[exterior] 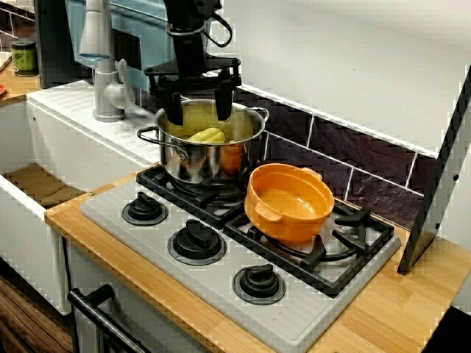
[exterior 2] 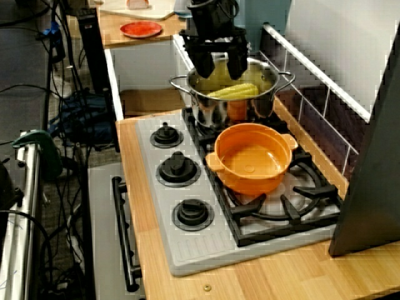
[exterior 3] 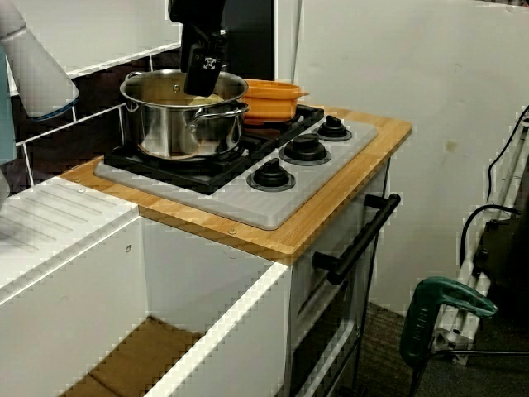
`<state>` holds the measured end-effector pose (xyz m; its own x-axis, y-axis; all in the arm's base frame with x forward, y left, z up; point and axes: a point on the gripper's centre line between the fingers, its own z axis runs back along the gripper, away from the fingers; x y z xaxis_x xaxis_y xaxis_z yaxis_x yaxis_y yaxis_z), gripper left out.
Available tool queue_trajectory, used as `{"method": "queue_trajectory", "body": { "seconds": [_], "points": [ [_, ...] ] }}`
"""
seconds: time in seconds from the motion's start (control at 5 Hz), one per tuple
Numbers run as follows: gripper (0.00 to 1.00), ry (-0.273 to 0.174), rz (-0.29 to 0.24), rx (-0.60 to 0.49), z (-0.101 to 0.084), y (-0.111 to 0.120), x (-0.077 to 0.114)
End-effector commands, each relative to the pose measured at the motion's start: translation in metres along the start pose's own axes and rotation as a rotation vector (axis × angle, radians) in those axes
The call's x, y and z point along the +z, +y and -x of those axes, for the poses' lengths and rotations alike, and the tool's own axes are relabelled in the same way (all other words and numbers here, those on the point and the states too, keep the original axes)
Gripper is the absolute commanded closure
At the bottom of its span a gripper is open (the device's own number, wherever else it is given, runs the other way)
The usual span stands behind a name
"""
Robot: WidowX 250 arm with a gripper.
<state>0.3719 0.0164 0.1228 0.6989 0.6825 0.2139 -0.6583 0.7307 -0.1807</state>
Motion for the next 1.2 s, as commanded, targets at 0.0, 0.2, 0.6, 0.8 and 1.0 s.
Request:
{"method": "queue_trajectory", "body": {
  "seconds": [0.0,0.2,0.6,0.8,1.0],
  "points": [
    [0.0,-0.039,0.015,0.019,-0.001,-0.013,0.003],
    [0.0,-0.052,-0.002,0.02,0.002,-0.017,-0.006],
    [0.0,-0.048,-0.014,0.014,0.005,-0.02,-0.011],
    [0.0,-0.046,-0.02,0.022,0.007,-0.02,-0.012],
    [0.0,-0.054,-0.028,0.032,0.01,-0.019,-0.015]
  ]
}}
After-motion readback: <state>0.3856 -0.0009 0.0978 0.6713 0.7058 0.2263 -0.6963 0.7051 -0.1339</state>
